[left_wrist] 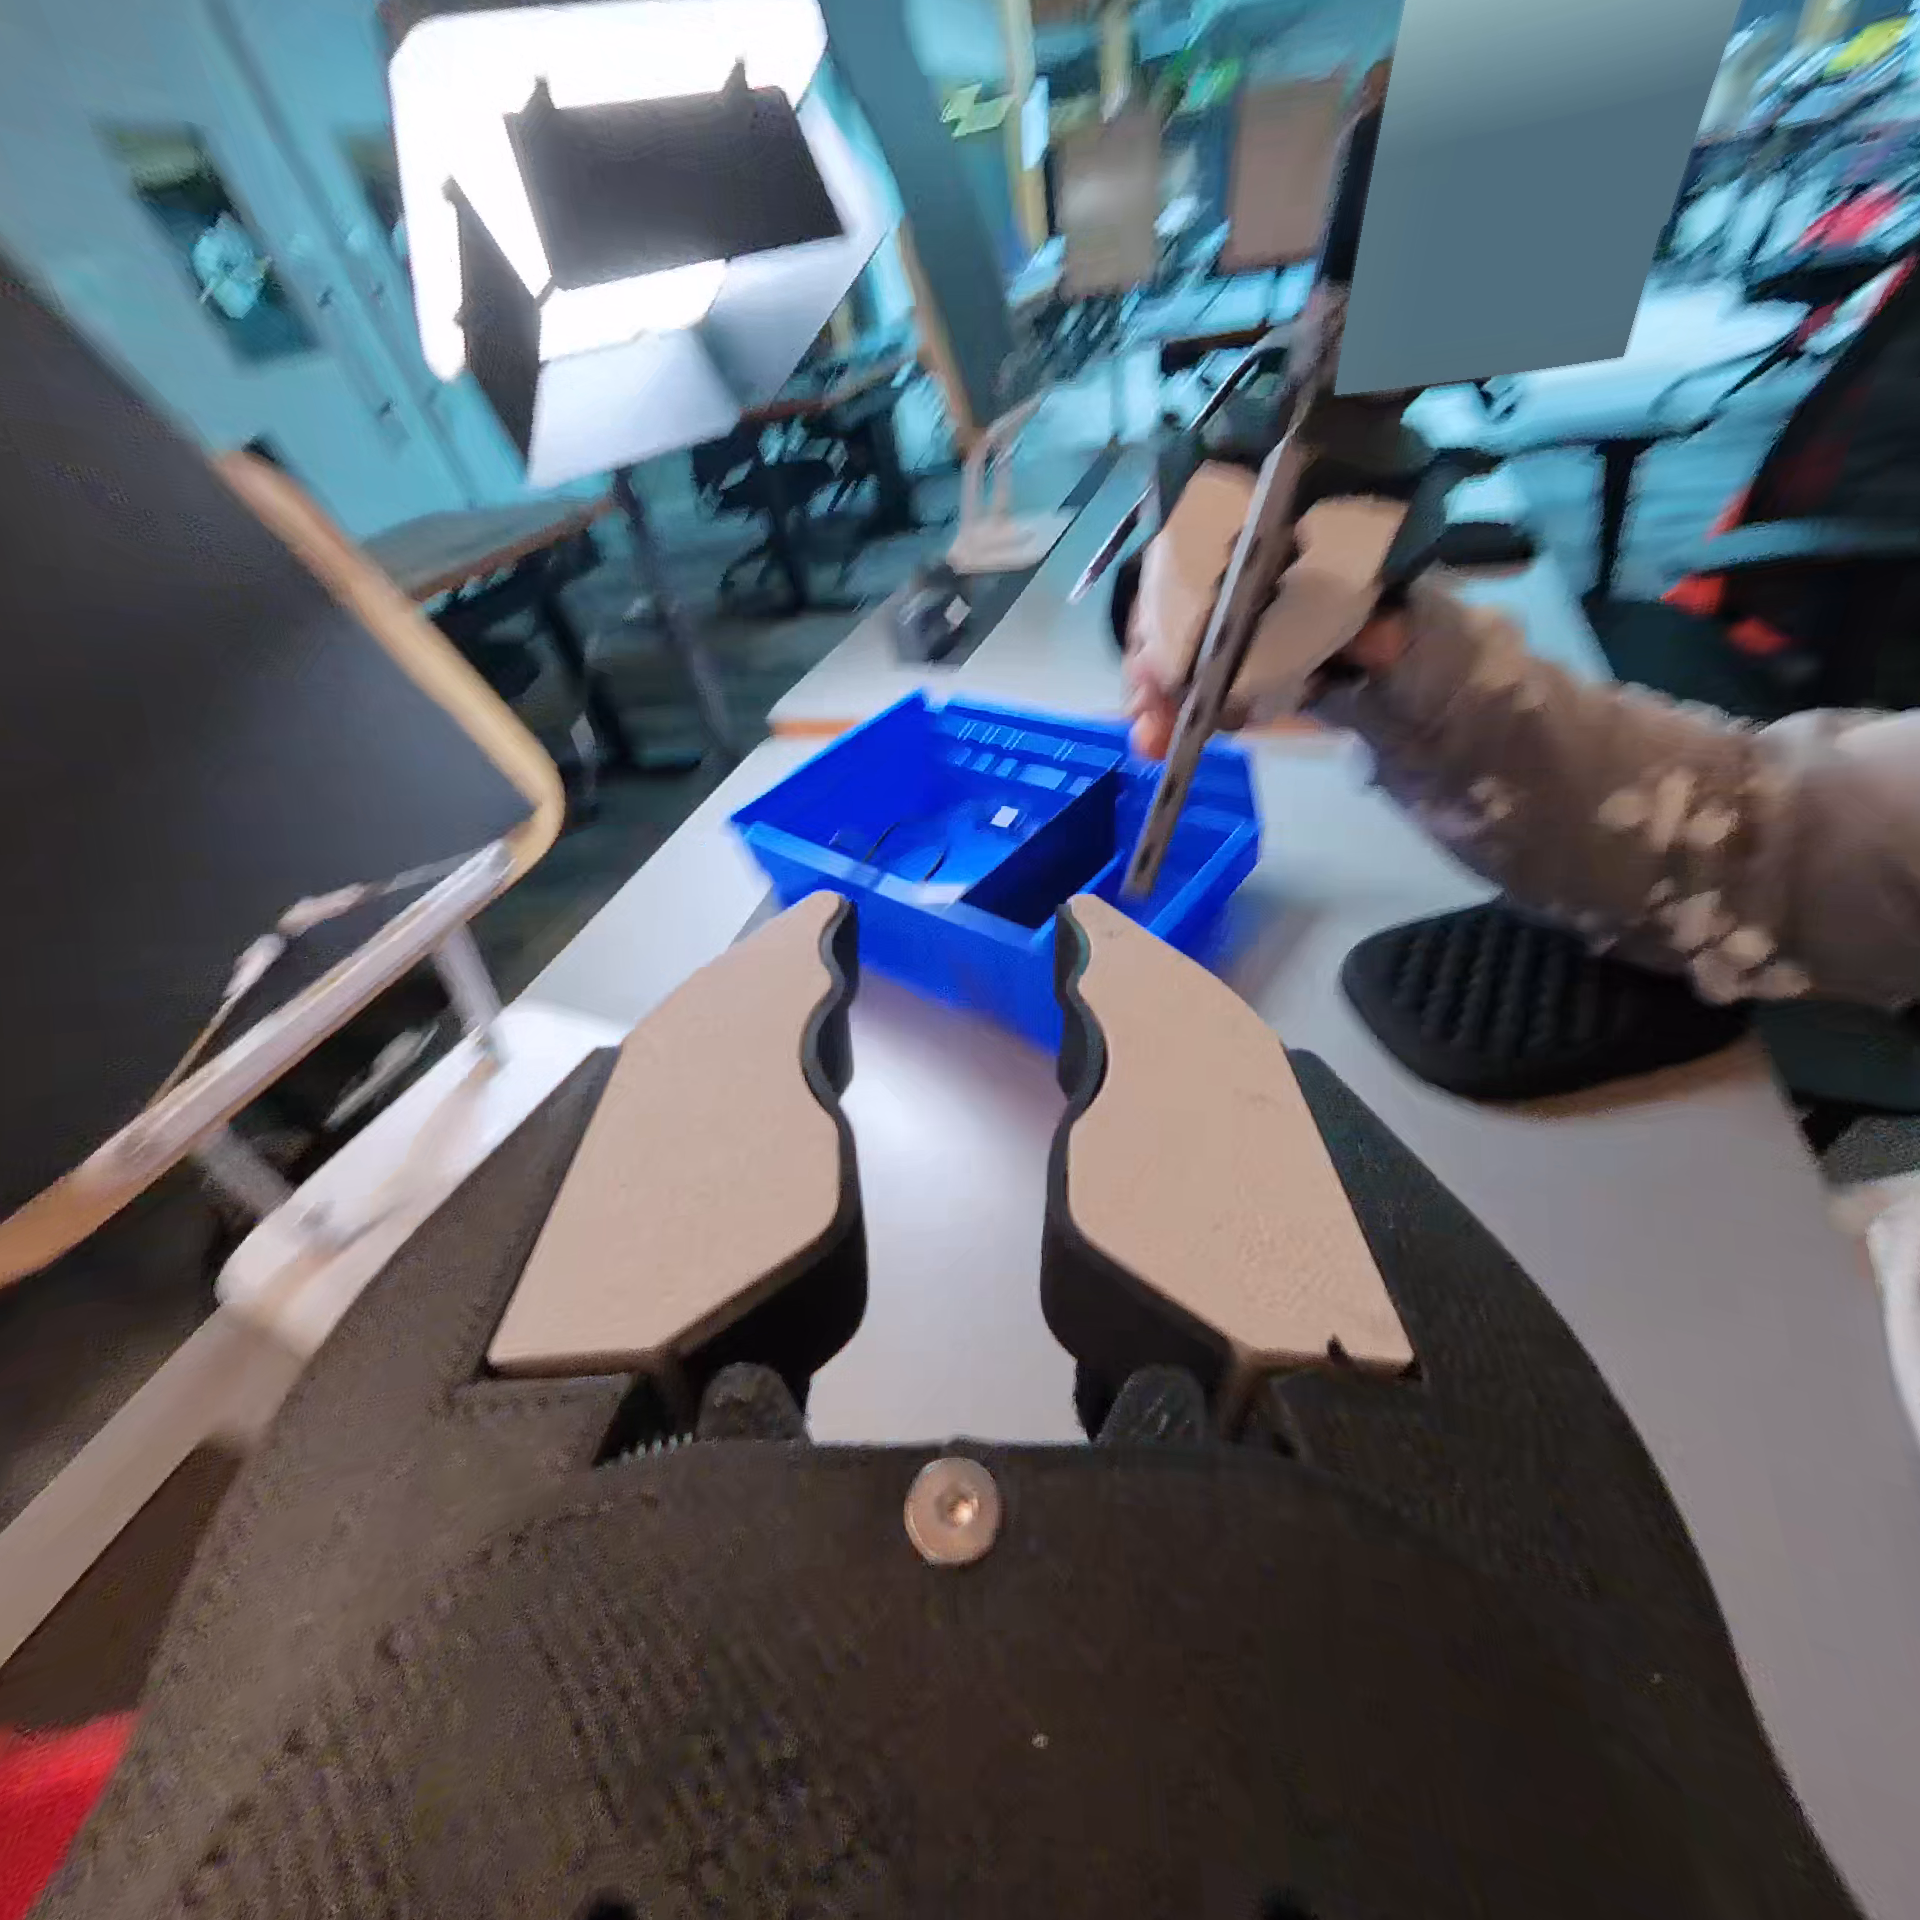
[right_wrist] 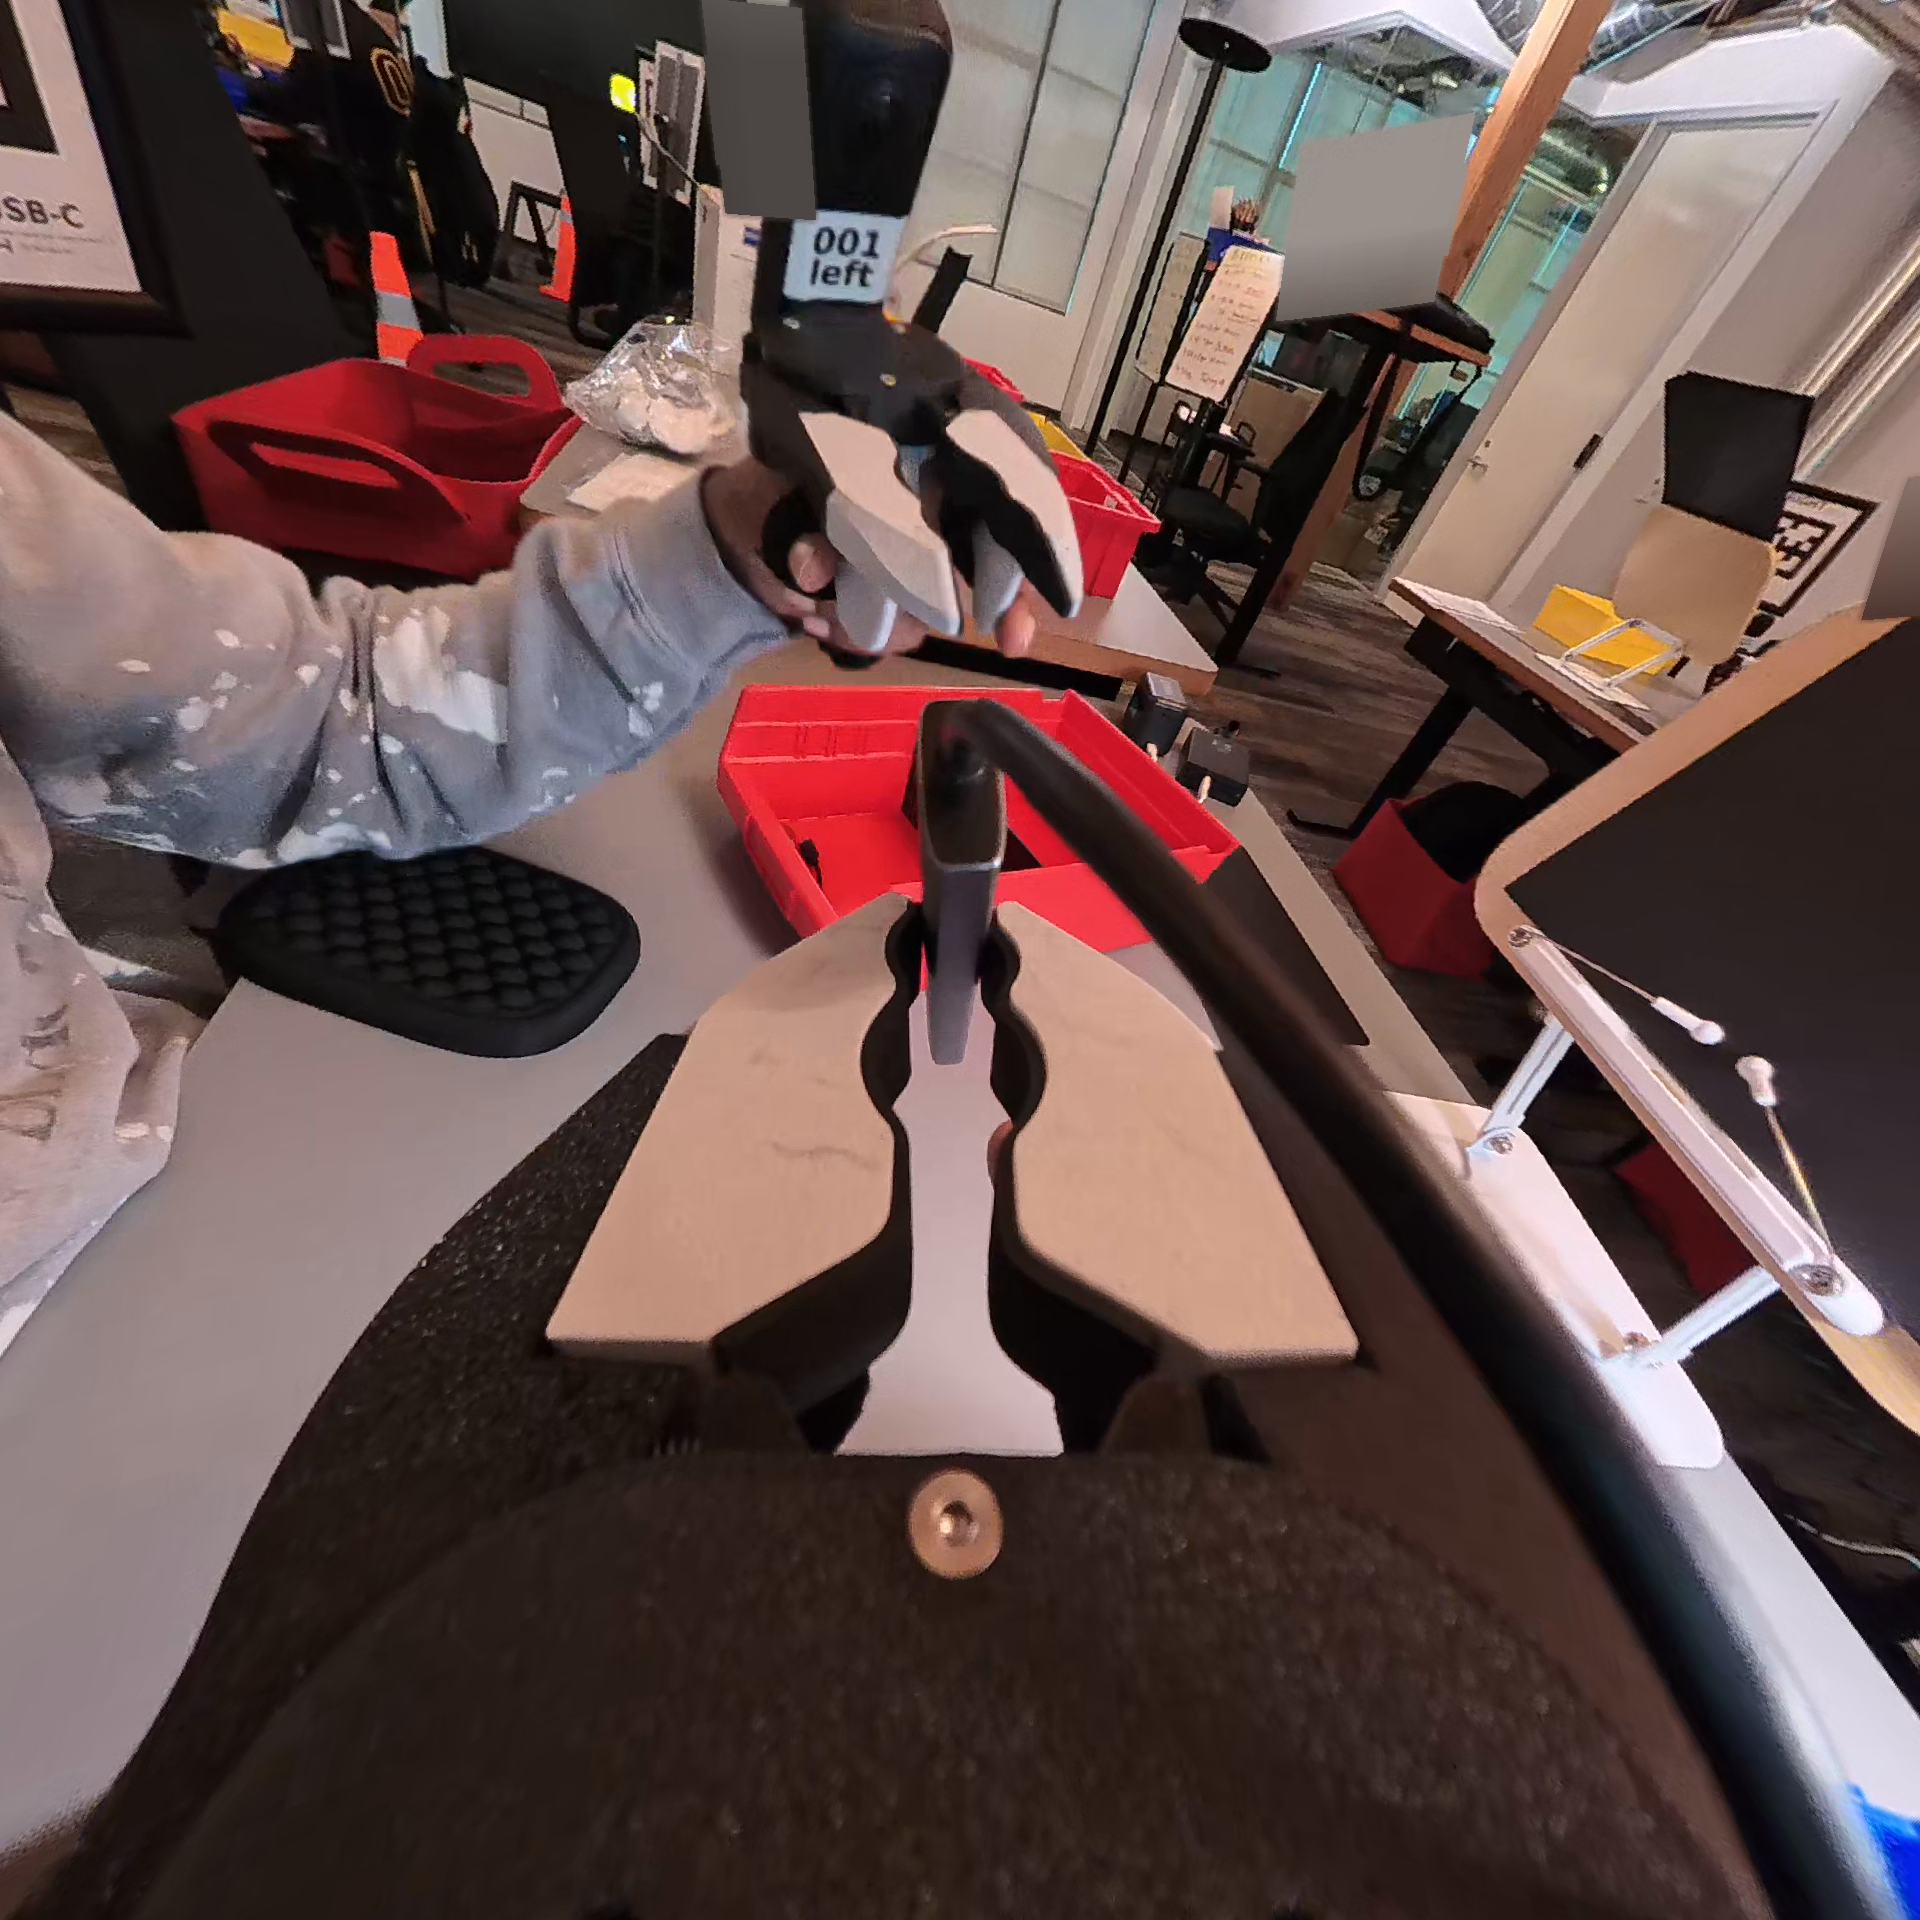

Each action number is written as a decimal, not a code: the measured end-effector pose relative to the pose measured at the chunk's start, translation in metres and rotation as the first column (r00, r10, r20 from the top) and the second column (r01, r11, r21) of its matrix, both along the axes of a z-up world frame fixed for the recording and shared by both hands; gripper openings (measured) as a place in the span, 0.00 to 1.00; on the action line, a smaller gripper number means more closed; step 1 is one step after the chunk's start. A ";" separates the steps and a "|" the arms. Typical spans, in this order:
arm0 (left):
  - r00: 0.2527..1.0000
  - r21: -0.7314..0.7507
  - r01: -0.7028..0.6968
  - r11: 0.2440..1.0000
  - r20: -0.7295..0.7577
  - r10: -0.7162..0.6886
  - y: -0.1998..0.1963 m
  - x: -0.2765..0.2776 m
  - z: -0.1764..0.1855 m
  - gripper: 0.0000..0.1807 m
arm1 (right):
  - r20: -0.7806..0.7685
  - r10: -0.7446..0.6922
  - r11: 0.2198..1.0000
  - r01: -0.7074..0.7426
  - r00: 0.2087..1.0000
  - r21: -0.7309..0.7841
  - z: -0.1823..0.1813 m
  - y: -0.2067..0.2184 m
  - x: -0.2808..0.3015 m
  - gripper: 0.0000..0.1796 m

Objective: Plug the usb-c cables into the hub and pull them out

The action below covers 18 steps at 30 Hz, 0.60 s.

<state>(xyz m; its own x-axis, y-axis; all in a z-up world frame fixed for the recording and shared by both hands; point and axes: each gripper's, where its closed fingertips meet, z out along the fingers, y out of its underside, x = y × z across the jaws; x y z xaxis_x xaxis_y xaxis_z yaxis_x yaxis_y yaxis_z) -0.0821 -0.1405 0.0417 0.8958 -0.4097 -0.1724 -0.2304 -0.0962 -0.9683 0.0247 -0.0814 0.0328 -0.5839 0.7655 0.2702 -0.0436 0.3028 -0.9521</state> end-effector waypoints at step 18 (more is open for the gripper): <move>0.871 -0.824 -0.404 0.398 -0.479 -0.106 -0.090 -0.167 -0.257 0.18 | 0.015 -0.030 0.999 0.030 0.999 0.013 -0.008 0.010 -0.004 0.06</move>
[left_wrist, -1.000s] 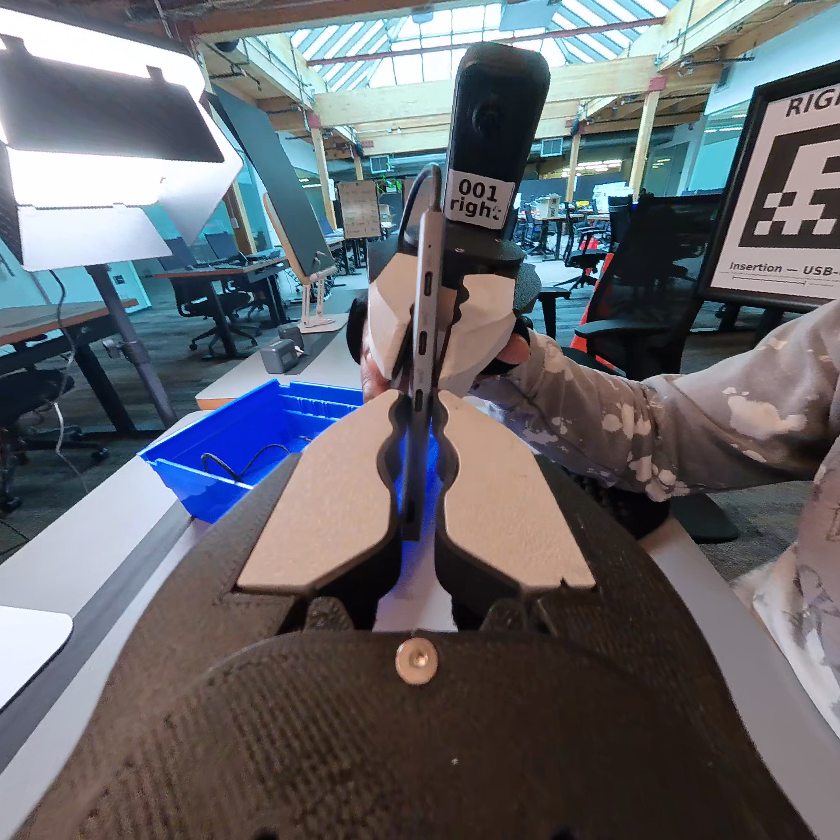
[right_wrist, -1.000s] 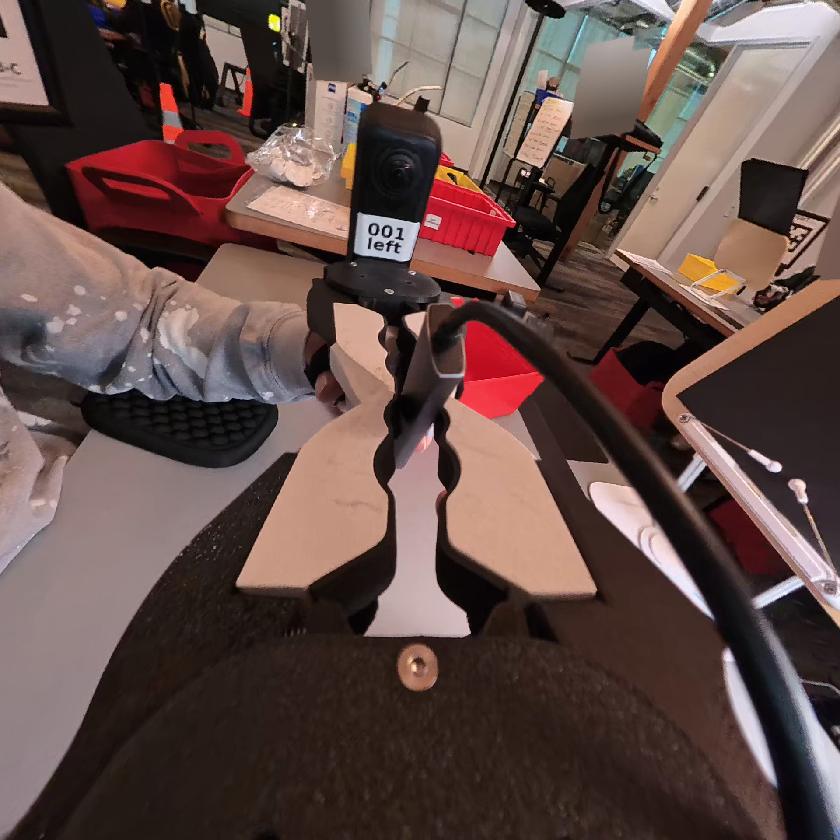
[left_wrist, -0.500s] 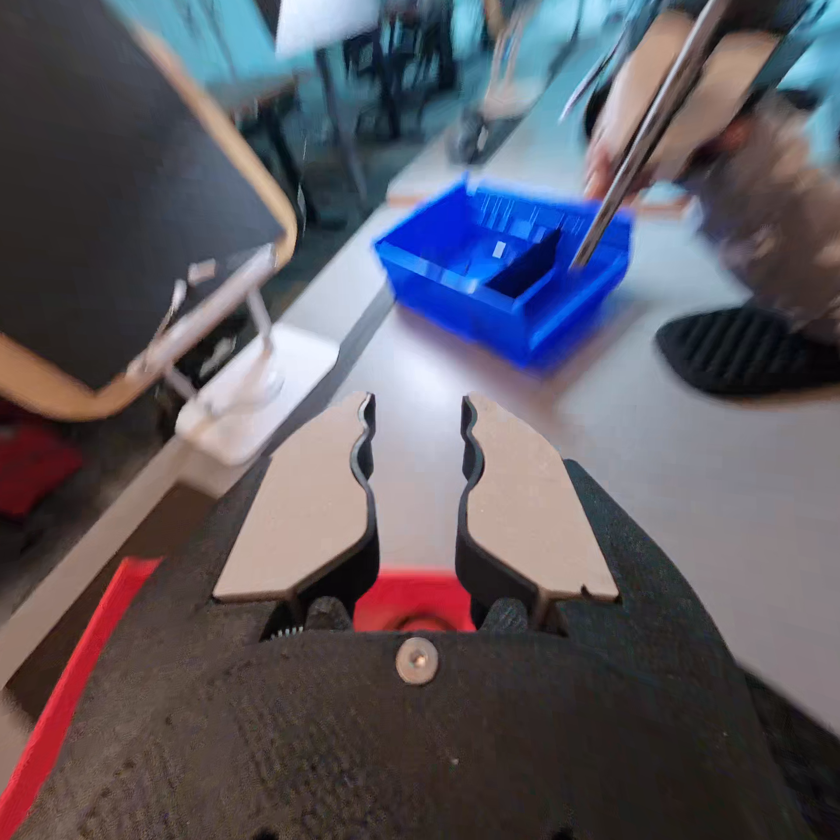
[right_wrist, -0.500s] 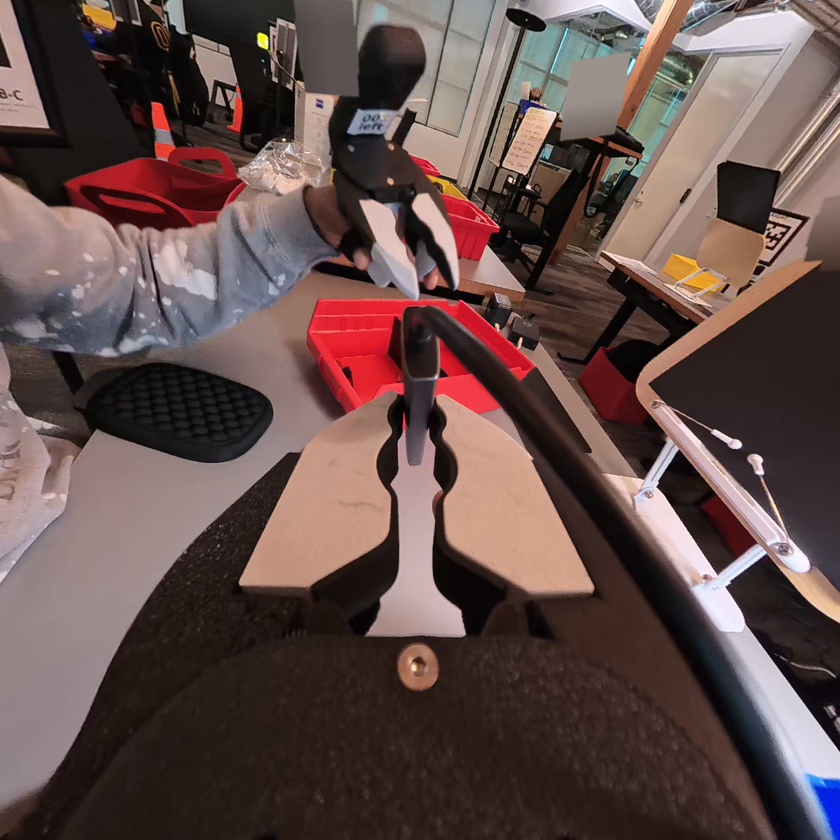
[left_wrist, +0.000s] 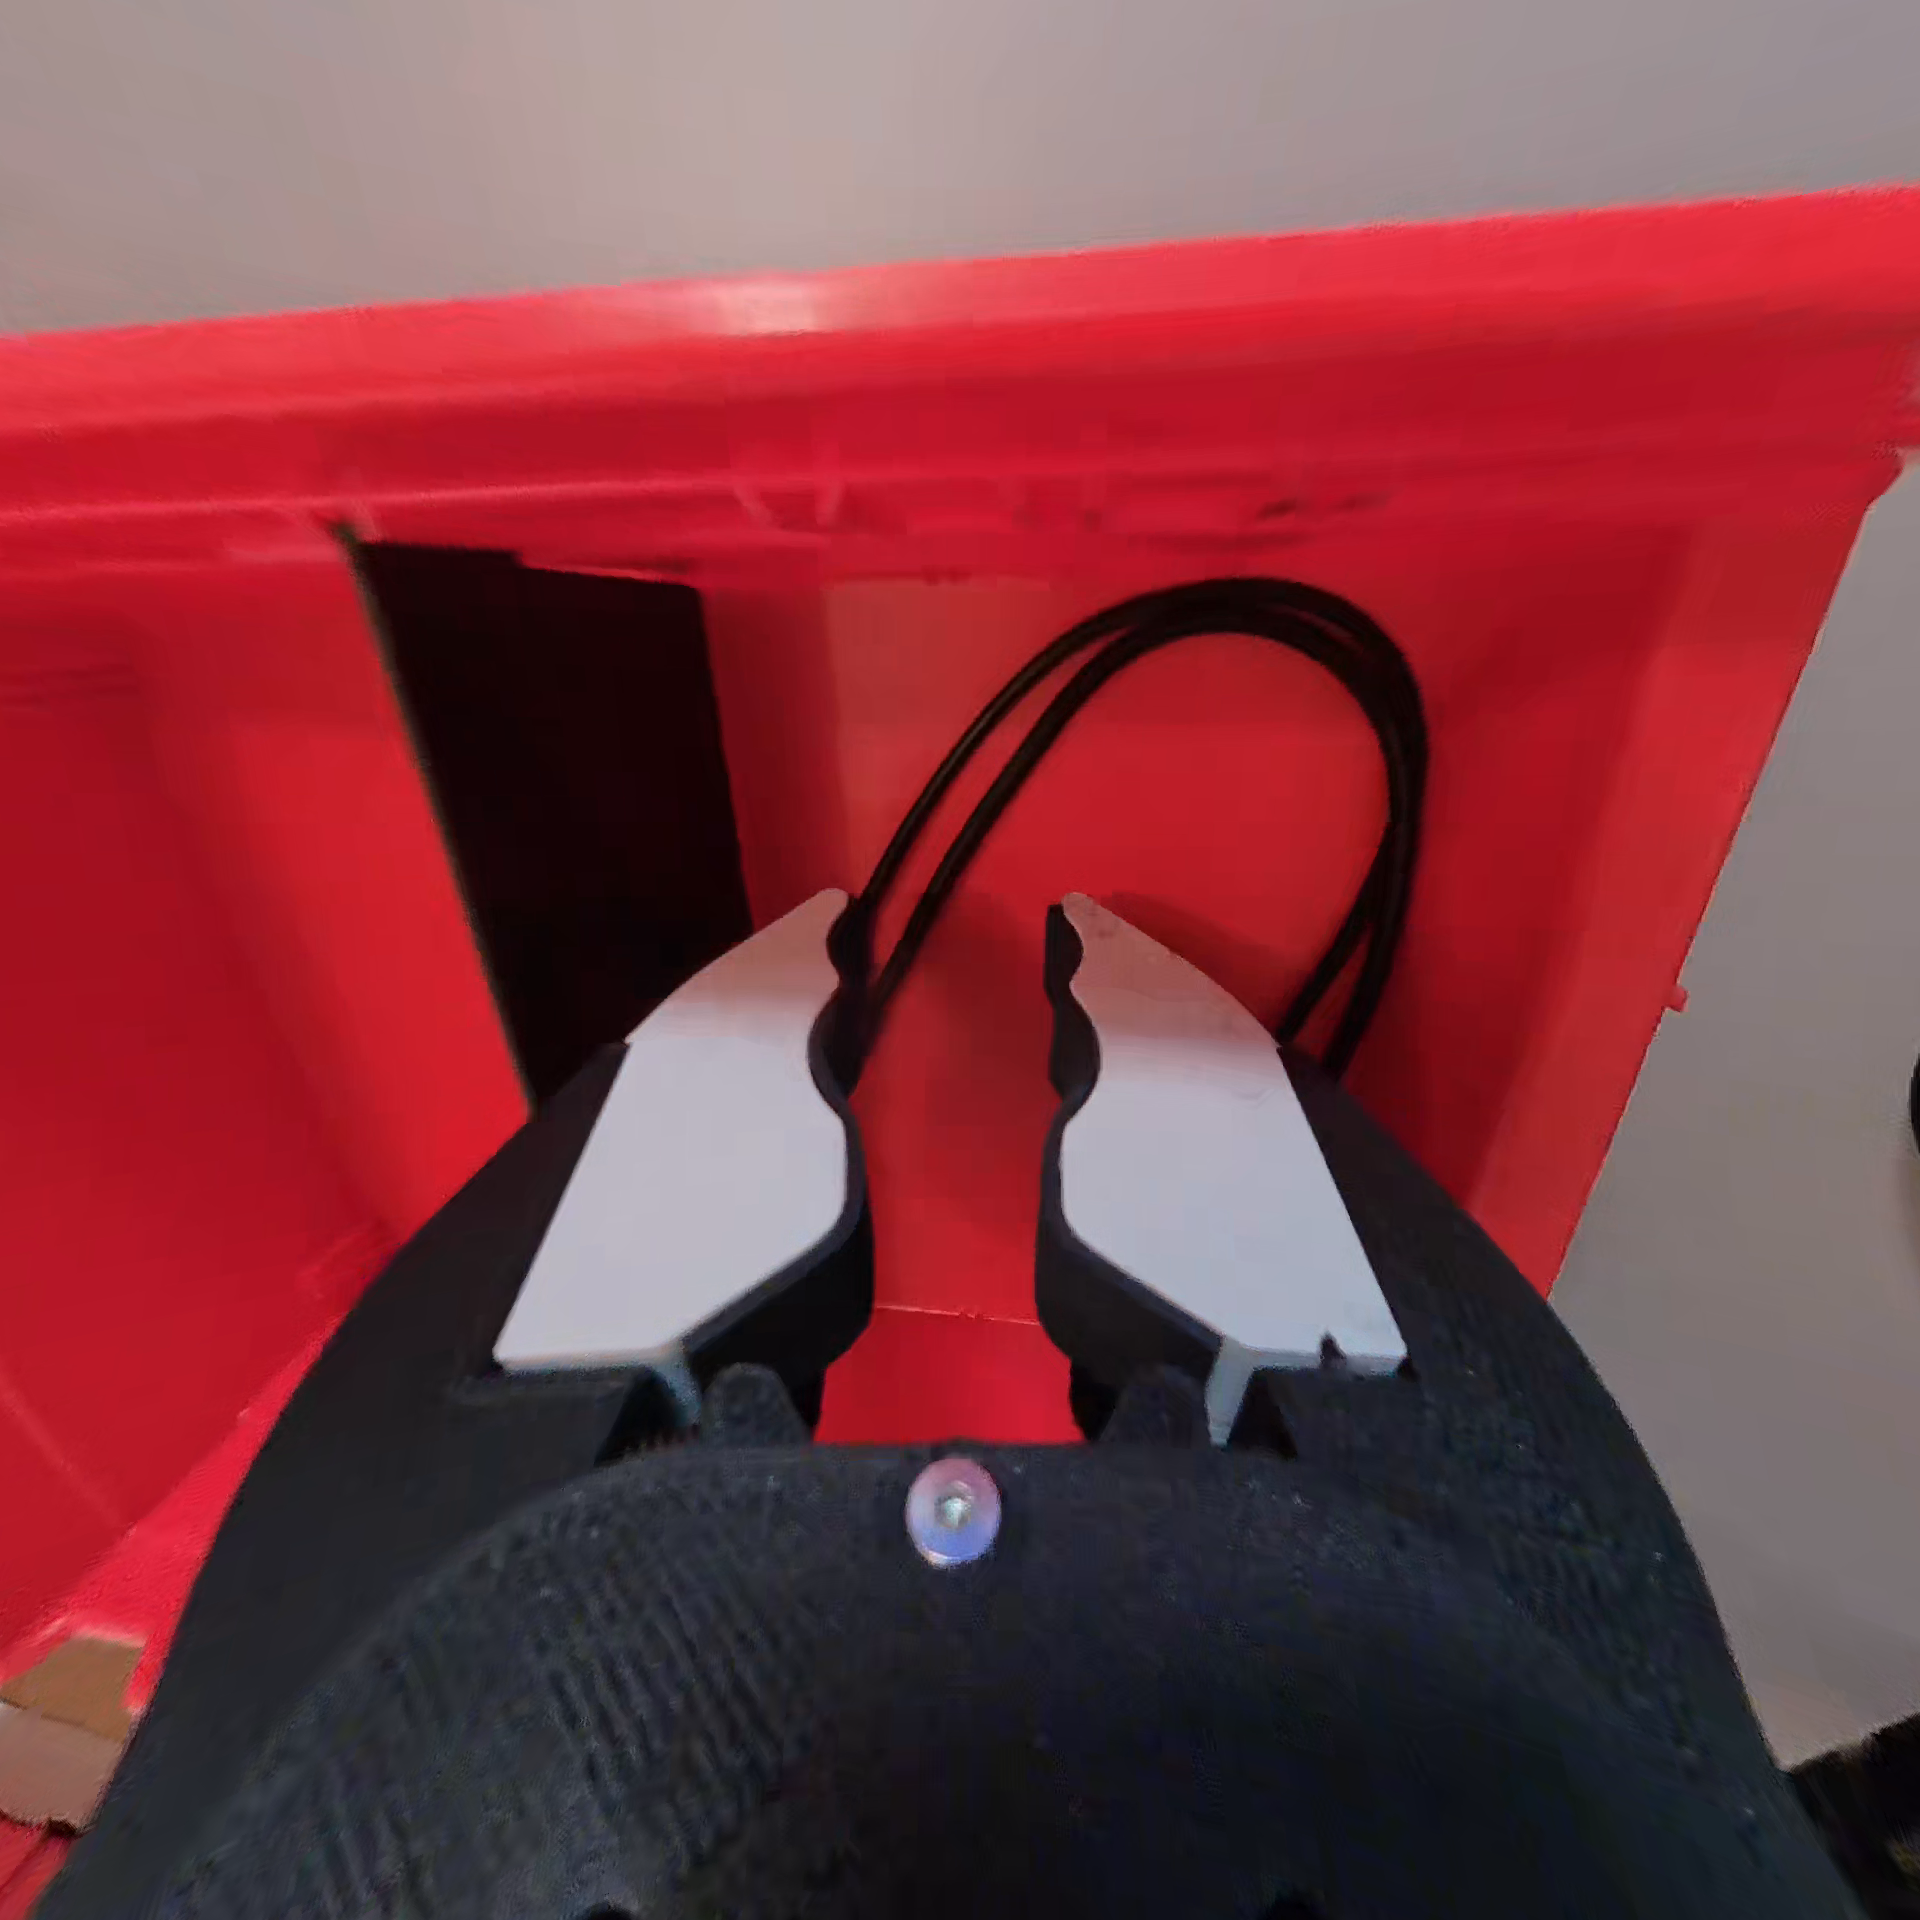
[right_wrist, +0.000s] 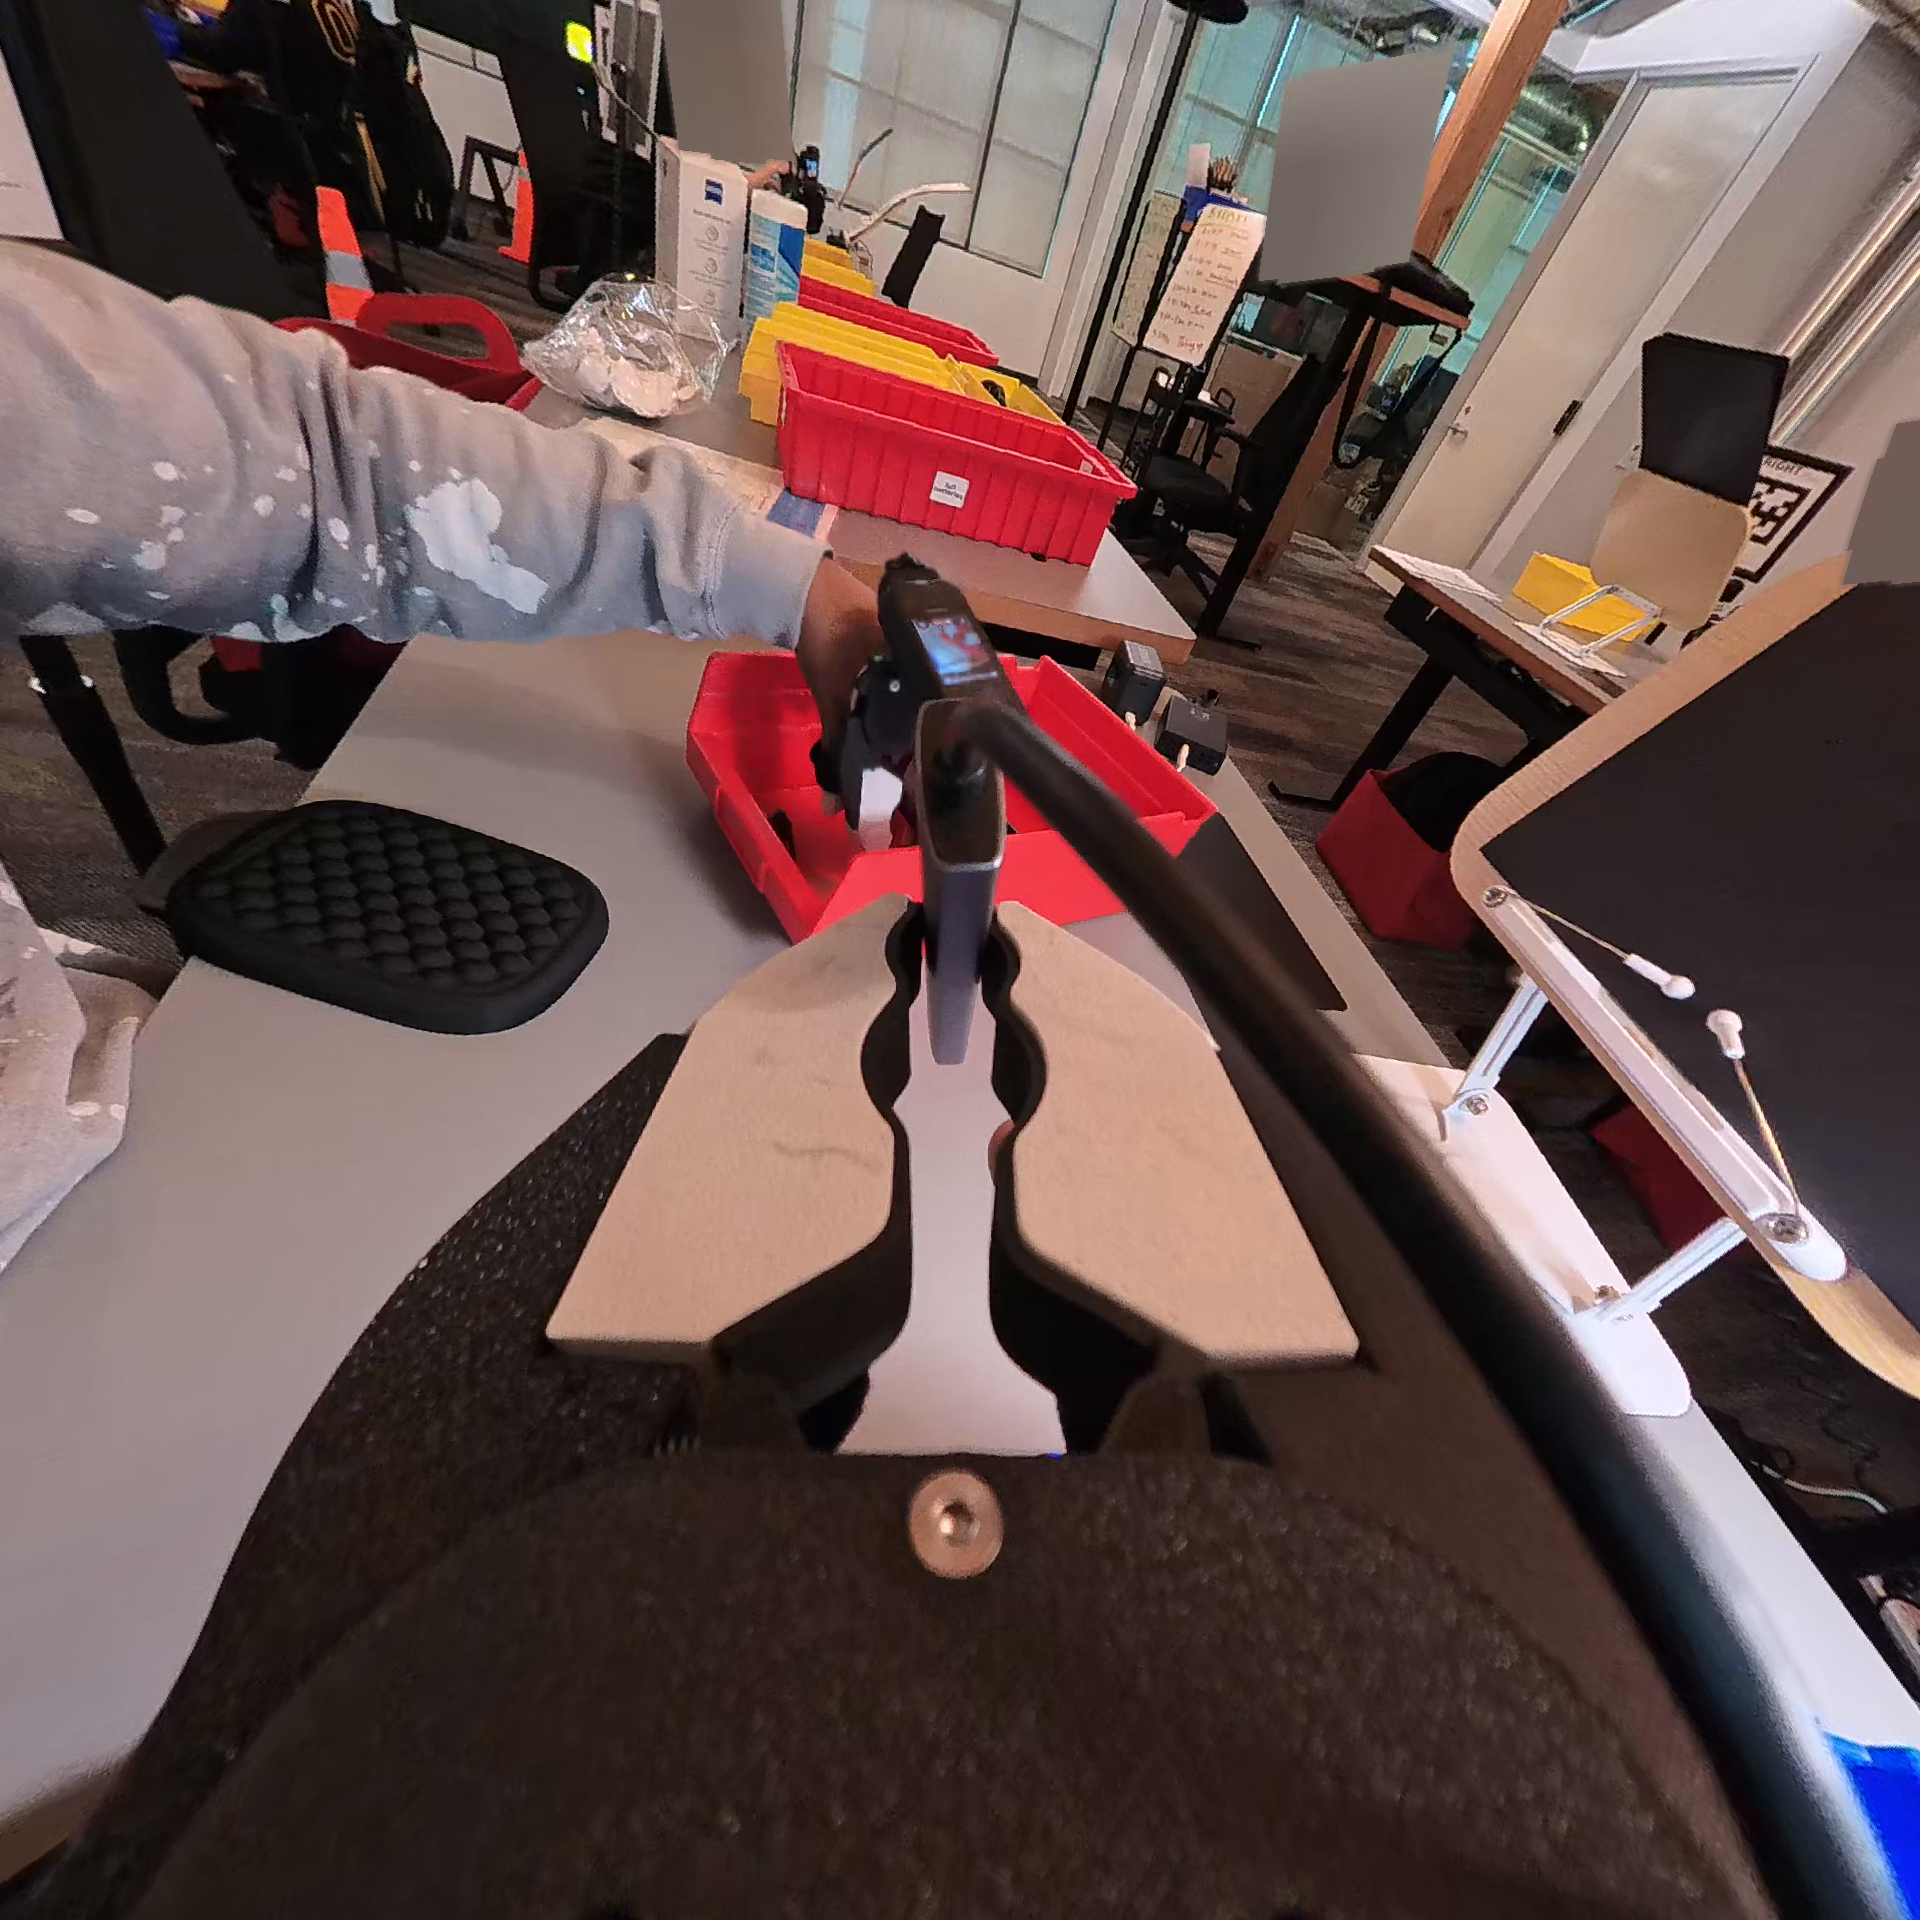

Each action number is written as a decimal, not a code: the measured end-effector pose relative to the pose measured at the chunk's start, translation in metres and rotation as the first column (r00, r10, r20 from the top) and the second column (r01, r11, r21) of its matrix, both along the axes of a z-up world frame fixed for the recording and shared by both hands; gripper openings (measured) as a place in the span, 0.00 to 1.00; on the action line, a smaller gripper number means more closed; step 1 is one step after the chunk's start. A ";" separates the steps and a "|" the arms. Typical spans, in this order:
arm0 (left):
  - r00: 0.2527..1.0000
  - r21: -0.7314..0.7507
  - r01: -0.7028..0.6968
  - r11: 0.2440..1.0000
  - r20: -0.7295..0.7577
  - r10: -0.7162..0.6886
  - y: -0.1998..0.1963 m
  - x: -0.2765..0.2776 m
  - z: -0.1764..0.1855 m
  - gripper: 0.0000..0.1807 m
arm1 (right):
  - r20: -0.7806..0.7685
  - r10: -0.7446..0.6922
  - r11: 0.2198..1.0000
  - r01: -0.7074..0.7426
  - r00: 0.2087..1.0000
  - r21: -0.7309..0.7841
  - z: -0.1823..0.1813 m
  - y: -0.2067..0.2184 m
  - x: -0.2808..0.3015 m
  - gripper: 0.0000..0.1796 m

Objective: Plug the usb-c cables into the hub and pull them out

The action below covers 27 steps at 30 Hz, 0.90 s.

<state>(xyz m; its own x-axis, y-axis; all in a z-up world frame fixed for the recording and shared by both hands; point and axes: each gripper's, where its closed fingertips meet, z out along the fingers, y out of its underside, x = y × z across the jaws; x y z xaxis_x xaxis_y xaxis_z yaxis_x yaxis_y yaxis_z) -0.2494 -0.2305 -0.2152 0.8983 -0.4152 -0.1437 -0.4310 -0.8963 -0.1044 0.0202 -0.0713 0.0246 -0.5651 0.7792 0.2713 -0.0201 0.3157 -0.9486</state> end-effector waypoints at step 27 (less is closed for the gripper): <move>0.986 -0.057 0.163 0.985 -0.035 -0.166 0.003 0.003 -0.018 0.08 | -0.006 -0.011 1.000 0.011 1.000 -0.015 0.000 0.009 0.002 0.06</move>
